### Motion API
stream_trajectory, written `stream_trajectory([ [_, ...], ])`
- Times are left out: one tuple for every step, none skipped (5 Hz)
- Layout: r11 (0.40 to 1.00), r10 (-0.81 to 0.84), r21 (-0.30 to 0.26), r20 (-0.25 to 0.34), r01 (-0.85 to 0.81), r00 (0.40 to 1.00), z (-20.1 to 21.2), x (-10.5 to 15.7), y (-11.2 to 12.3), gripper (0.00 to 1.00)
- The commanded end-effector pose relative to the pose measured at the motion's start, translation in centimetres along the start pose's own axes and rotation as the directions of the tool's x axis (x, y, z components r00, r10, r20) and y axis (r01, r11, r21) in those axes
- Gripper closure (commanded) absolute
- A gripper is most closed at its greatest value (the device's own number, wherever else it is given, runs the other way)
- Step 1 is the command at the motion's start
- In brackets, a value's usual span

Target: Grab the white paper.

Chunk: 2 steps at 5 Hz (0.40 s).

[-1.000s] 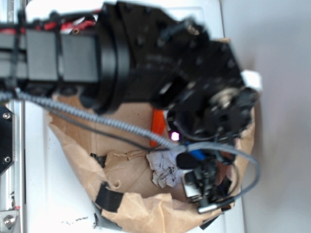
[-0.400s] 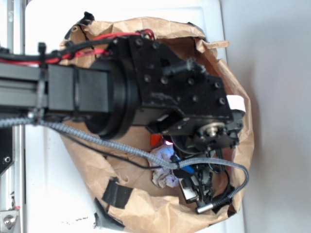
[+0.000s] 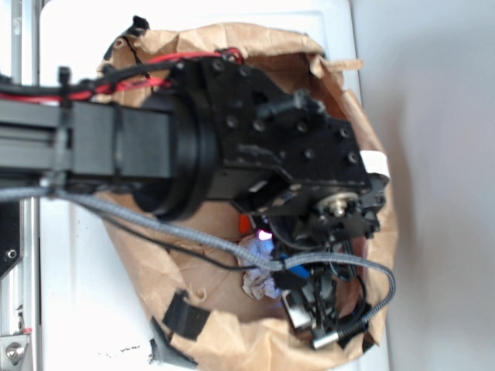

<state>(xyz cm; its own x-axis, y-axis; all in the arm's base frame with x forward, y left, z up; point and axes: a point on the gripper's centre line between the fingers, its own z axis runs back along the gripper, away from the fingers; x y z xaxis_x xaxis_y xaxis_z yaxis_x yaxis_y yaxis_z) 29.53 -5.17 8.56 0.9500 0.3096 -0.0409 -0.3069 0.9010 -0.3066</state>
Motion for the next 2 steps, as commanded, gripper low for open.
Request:
stream_trajectory([
  [0.992, 0.054, -0.117, 0.079, -0.044, 0.995, 4.11, 0.34, 1.04, 0.0],
  [0.984, 0.137, -0.136, 0.151, -0.116, 0.979, 3.32, -0.02, 1.34, 0.0],
])
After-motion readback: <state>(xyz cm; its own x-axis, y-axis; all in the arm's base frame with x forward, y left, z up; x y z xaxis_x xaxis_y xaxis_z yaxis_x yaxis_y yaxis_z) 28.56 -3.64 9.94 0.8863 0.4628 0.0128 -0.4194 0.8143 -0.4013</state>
